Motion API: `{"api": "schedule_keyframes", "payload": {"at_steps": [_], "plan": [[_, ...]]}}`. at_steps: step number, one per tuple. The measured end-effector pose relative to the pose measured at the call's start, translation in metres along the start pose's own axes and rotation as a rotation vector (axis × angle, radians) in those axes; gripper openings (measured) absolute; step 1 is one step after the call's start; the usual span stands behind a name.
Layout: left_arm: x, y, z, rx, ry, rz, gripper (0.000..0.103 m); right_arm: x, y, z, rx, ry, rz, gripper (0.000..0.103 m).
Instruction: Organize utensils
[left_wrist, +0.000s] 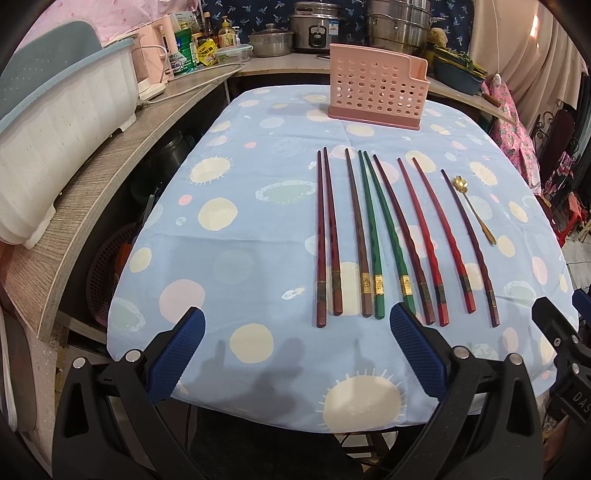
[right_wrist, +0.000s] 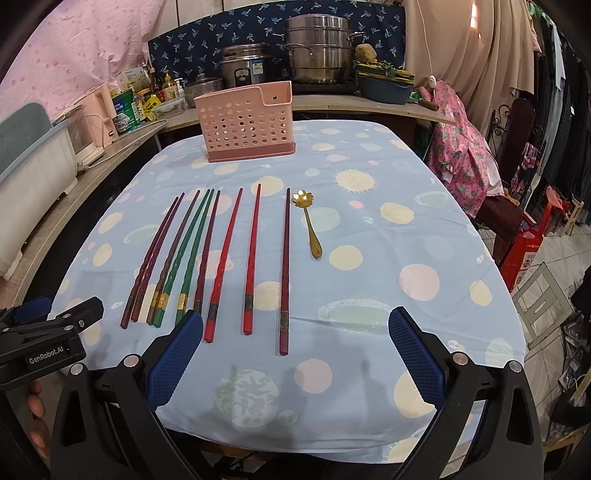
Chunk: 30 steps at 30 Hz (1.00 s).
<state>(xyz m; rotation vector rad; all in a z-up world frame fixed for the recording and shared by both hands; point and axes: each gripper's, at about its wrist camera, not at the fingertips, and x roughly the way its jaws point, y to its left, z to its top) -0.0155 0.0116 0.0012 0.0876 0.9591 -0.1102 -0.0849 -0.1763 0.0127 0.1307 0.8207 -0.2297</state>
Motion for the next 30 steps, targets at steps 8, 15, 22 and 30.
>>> {"api": "schedule_keyframes", "payload": {"at_steps": [8,15,22,30], "plan": [[0.025,0.011,0.004,-0.017,0.042,0.009,0.087,0.010,-0.010,0.004,0.025,0.013,-0.006,0.096],[0.051,0.019,0.003,-0.026,0.089,0.010,0.082,0.024,-0.018,0.008,0.043,0.034,-0.013,0.096],[0.069,0.020,0.004,-0.026,0.122,-0.004,0.075,0.036,-0.020,0.014,0.040,0.033,-0.025,0.096],[0.078,0.020,0.007,-0.026,0.127,-0.008,0.071,0.053,-0.024,0.024,0.039,0.037,-0.037,0.096]]}}
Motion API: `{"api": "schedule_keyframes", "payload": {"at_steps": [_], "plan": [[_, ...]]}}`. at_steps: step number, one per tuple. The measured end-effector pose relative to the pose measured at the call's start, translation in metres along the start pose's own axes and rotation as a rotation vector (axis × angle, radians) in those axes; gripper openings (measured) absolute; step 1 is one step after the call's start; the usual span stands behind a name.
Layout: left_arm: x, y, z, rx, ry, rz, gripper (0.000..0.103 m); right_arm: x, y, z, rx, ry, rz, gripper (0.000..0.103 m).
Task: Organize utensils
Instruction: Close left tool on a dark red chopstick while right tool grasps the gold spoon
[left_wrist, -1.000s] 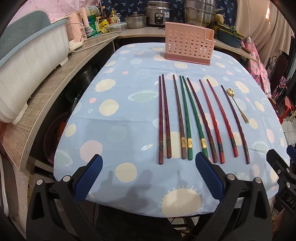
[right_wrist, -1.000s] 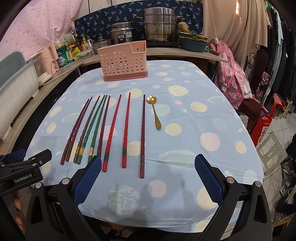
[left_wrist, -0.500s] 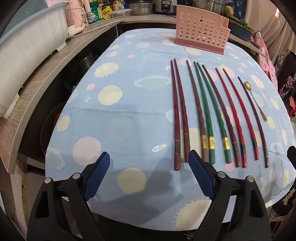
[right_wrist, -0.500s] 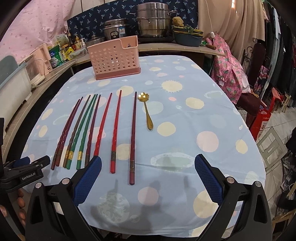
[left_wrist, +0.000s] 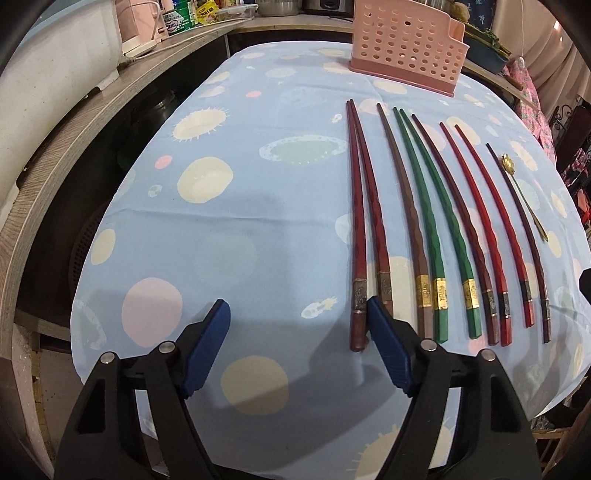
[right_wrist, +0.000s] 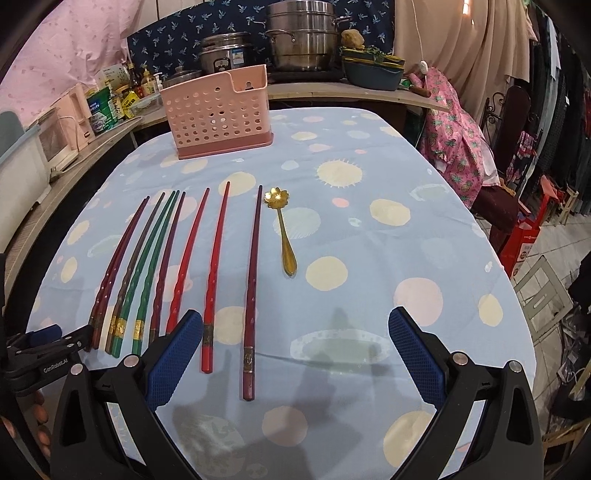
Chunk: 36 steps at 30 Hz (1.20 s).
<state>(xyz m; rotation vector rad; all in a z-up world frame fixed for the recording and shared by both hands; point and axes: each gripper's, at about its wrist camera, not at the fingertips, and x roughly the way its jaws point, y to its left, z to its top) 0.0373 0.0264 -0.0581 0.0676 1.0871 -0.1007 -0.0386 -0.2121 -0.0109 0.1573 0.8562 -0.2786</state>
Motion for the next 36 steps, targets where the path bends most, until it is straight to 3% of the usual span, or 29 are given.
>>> {"api": "schedule_keyframes", "payload": {"at_steps": [7,14,20,33,36], "plan": [[0.001,0.002,0.009,-0.014,-0.002,-0.018,0.048,0.023,-0.006,0.013,0.008,-0.001,-0.006,0.086],[0.002,-0.001,0.017,-0.004,0.005,-0.050,0.016,0.048,-0.012,0.027,0.031,0.016,0.036,0.062],[0.005,-0.003,0.022,-0.002,0.012,-0.068,0.010,0.065,-0.012,0.032,0.054,0.050,0.078,0.041],[0.008,-0.004,0.026,-0.006,0.006,-0.071,0.010,0.079,-0.014,0.030,0.078,0.070,0.113,0.013],[0.008,-0.003,0.026,-0.010,0.005,-0.075,0.010,0.078,-0.014,0.029,0.080,0.071,0.121,0.011]]}}
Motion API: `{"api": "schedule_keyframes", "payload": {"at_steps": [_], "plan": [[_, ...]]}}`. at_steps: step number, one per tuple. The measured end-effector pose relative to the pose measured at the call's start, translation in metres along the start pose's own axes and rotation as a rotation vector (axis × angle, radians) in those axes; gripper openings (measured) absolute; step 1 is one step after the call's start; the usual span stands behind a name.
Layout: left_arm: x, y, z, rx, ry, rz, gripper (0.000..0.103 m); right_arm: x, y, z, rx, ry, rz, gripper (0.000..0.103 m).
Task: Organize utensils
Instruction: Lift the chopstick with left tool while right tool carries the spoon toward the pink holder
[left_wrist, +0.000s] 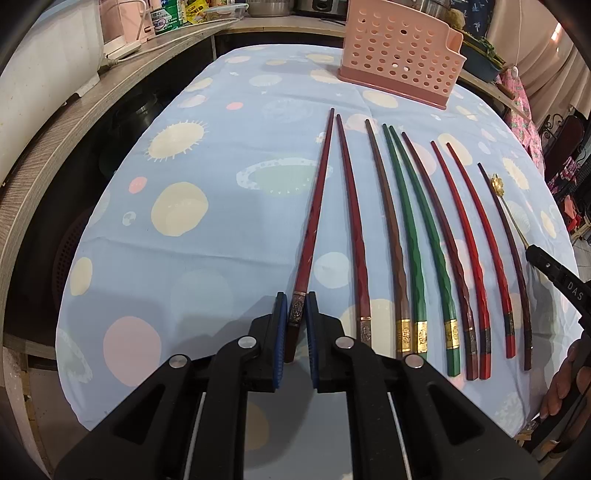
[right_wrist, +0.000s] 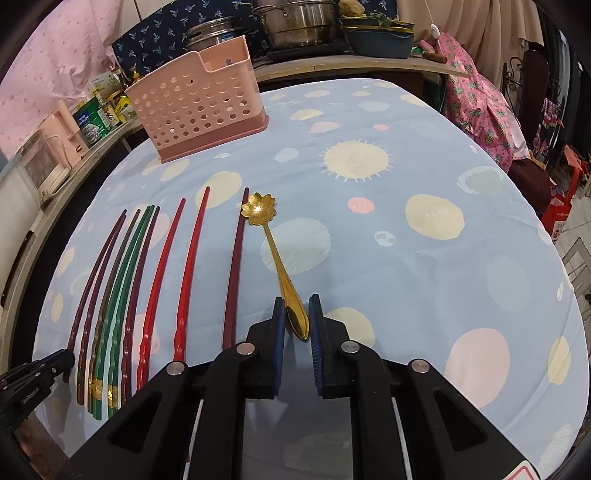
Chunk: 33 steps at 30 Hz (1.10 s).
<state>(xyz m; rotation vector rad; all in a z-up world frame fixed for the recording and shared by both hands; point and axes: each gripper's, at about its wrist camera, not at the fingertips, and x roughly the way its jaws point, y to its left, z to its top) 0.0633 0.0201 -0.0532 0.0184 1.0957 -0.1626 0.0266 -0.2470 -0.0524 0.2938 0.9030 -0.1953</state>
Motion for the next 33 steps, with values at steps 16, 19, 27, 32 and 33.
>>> {"api": "schedule_keyframes", "payload": {"at_steps": [16,19,27,32,33], "plan": [[-0.043,0.007,0.017,-0.027,-0.099,-0.045,0.009,-0.050,-0.002,0.028,0.010,-0.125,0.011,0.010],[-0.059,0.009,0.030,-0.034,-0.149,-0.050,0.008,-0.059,-0.003,0.039,0.011,-0.161,0.011,0.009],[-0.086,0.012,0.079,-0.053,-0.260,-0.054,0.008,-0.068,-0.008,0.071,0.023,-0.221,0.021,0.002],[-0.098,0.018,0.116,-0.077,-0.315,-0.063,0.007,-0.071,-0.010,0.092,0.043,-0.249,0.055,0.002],[-0.101,0.019,0.124,-0.081,-0.327,-0.064,0.007,-0.072,-0.010,0.096,0.044,-0.255,0.060,0.002]]}}
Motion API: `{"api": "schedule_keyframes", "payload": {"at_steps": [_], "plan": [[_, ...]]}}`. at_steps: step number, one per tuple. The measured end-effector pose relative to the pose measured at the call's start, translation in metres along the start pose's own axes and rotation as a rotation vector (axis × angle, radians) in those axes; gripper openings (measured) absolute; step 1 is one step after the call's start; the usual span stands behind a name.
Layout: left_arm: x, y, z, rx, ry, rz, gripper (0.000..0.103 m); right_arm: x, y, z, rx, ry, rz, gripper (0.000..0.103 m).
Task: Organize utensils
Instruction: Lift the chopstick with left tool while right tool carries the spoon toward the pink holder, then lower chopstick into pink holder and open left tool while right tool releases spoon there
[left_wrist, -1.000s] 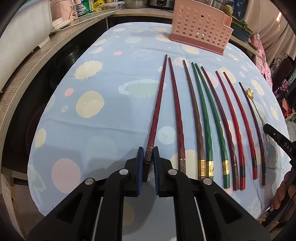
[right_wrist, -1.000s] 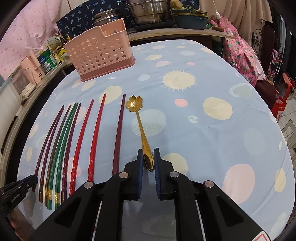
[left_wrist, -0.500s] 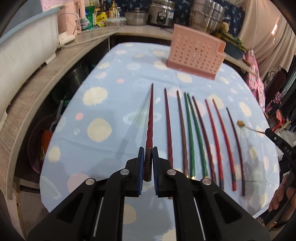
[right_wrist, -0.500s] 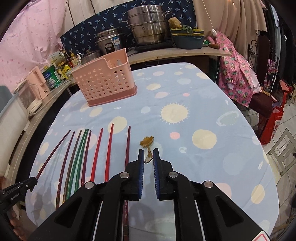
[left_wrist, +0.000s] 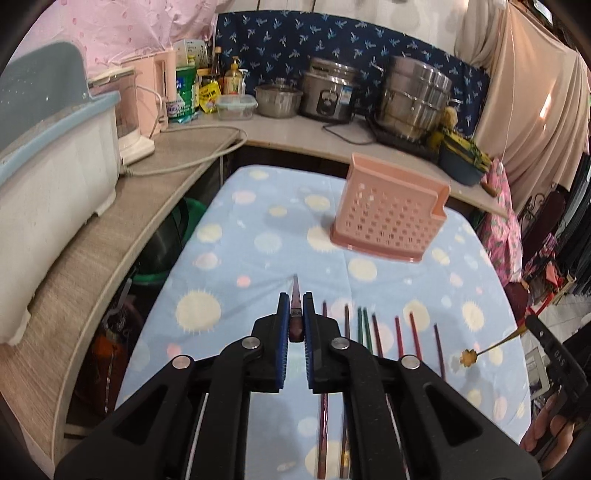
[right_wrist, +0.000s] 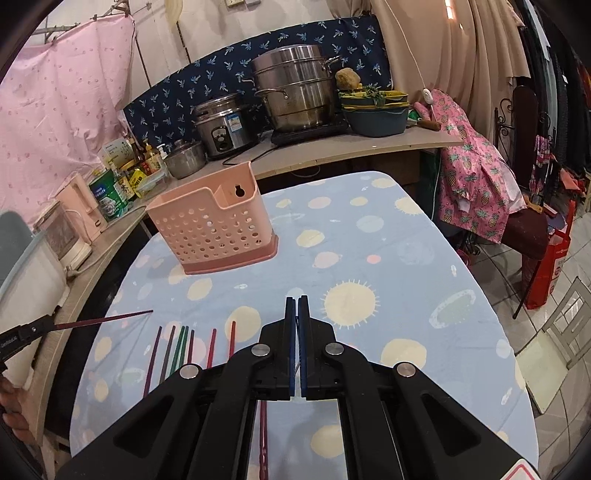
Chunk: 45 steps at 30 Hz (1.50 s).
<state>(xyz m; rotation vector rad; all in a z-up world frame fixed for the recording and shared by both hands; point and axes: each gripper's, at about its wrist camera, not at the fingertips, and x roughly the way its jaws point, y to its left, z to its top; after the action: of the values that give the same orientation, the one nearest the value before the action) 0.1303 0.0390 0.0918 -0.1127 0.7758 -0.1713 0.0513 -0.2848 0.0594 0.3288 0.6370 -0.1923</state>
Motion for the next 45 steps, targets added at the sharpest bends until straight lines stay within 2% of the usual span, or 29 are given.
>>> {"api": "schedule_keyframes", "payload": {"at_steps": [10,14,21,27,32,41,43,45], "plan": [[-0.002,-0.013,0.086,0.005,-0.128,0.013,0.007,0.015,0.008,0.069,0.069,-0.066,0.116,0.002],[-0.009,-0.023,0.124,-0.010,-0.176,-0.020,0.007,0.027,0.013,0.100,0.103,-0.106,0.170,0.002],[-0.038,-0.047,0.186,-0.043,-0.356,-0.082,0.007,0.045,0.030,0.143,0.104,-0.191,0.227,0.002],[-0.023,-0.067,0.226,-0.058,-0.417,-0.114,0.007,0.072,0.043,0.165,0.093,-0.189,0.222,0.002],[0.010,-0.079,0.234,-0.043,-0.395,-0.103,0.007,0.098,0.047,0.168,0.078,-0.154,0.204,0.002],[0.076,-0.080,0.212,-0.040,-0.286,-0.078,0.007,0.141,0.047,0.152,0.045,-0.084,0.146,0.003],[0.086,-0.079,0.207,-0.035,-0.259,-0.071,0.007,0.144,0.047,0.148,0.048,-0.085,0.142,0.005],[0.093,-0.080,0.202,-0.025,-0.248,-0.051,0.008,0.144,0.046,0.145,0.052,-0.089,0.133,0.012]]}}
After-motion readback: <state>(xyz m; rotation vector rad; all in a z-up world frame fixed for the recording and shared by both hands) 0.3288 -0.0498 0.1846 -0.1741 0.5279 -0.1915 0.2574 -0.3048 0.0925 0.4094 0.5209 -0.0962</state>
